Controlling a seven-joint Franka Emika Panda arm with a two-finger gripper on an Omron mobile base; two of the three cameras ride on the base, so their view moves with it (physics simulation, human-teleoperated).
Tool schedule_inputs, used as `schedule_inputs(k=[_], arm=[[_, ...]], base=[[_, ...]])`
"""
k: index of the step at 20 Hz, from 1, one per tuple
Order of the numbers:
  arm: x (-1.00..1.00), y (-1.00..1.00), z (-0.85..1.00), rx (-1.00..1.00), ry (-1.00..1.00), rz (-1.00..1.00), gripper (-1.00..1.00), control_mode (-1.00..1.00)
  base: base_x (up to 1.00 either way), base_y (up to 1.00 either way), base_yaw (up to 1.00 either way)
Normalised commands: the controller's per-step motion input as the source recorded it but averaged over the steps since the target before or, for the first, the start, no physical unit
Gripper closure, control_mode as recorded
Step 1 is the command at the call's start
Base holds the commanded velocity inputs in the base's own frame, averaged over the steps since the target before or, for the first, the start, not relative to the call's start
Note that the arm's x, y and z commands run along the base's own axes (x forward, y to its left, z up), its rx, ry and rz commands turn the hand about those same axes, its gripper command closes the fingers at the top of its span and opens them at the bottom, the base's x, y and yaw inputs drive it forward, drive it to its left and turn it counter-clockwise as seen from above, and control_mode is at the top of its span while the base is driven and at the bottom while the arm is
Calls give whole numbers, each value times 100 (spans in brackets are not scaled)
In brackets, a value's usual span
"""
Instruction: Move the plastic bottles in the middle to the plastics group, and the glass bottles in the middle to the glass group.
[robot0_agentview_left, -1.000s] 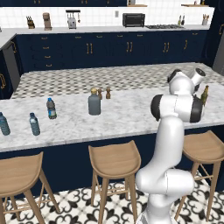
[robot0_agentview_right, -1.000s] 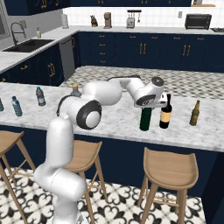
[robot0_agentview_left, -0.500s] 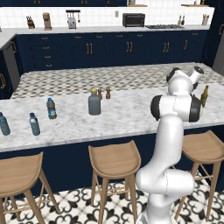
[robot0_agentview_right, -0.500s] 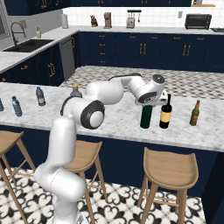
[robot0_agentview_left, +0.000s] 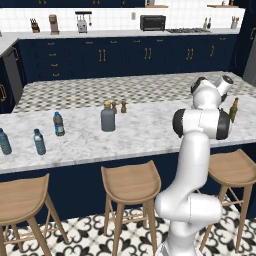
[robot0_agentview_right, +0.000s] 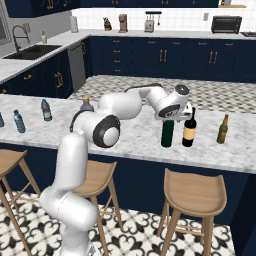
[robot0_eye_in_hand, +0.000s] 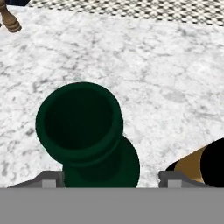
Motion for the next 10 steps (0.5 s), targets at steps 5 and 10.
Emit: schedule_inputs(k=[5, 10], arm=[[0, 1, 0, 0, 0, 0, -100, -100], [-2, 9, 0, 0, 0, 0, -100, -100]], base=[[0, 0, 0], [0, 0, 0]])
